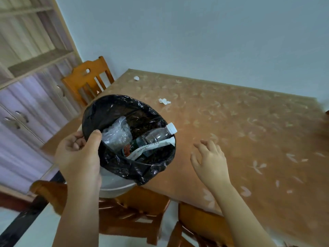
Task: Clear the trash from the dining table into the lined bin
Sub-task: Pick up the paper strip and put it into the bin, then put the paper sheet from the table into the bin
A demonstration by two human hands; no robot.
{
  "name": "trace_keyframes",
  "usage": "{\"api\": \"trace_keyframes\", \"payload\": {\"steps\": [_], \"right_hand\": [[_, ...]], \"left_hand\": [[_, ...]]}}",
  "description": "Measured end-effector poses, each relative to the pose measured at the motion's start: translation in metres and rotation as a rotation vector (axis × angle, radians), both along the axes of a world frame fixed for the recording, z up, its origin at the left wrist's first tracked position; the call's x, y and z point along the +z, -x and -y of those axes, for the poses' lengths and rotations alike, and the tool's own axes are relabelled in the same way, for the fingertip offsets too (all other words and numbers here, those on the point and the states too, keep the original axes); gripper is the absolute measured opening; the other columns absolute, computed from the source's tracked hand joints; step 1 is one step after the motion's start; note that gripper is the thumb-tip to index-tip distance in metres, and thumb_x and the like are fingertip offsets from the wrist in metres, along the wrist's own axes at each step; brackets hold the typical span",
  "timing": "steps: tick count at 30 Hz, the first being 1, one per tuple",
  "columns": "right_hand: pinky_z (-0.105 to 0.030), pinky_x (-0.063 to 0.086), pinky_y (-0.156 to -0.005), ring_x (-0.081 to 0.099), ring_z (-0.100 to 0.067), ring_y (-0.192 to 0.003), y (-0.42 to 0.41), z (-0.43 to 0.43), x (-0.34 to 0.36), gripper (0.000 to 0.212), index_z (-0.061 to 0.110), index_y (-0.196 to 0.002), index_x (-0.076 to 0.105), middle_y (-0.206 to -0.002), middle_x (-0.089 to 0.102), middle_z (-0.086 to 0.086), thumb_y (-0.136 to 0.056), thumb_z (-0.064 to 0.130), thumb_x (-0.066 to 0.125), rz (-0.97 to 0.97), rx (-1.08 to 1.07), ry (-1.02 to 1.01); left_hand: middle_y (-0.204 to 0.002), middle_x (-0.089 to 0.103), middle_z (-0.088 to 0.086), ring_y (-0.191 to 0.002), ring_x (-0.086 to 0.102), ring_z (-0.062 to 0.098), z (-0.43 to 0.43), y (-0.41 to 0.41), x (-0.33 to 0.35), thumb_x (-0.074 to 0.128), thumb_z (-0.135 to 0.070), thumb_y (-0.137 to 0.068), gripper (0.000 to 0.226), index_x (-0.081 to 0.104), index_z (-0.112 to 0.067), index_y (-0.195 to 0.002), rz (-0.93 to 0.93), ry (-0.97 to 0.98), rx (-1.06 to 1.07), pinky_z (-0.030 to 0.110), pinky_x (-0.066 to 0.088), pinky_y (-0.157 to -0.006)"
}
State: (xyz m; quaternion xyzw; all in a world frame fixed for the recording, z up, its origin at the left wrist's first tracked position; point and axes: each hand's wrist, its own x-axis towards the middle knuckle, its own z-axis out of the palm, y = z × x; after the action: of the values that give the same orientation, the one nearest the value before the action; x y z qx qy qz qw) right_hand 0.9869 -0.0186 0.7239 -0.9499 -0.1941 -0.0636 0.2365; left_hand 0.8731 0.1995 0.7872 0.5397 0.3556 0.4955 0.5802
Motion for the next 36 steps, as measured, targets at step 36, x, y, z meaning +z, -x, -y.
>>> {"api": "trace_keyframes", "payload": {"steps": [36], "right_hand": [[-0.040, 0.045, -0.081, 0.048, -0.030, -0.110, -0.040, -0.168, -0.091, 0.033, 0.014, -0.117, 0.054, -0.117, 0.055, -0.011, -0.085, 0.014, 0.053, -0.331, -0.295, 0.045]], "left_hand": [[-0.068, 0.049, -0.005, -0.050, 0.045, -0.002, -0.218, -0.062, -0.037, 0.070, -0.021, -0.066, 0.027, 0.060, -0.011, -0.088, -0.067, -0.009, -0.262, 0.011, 0.040, -0.052]]}}
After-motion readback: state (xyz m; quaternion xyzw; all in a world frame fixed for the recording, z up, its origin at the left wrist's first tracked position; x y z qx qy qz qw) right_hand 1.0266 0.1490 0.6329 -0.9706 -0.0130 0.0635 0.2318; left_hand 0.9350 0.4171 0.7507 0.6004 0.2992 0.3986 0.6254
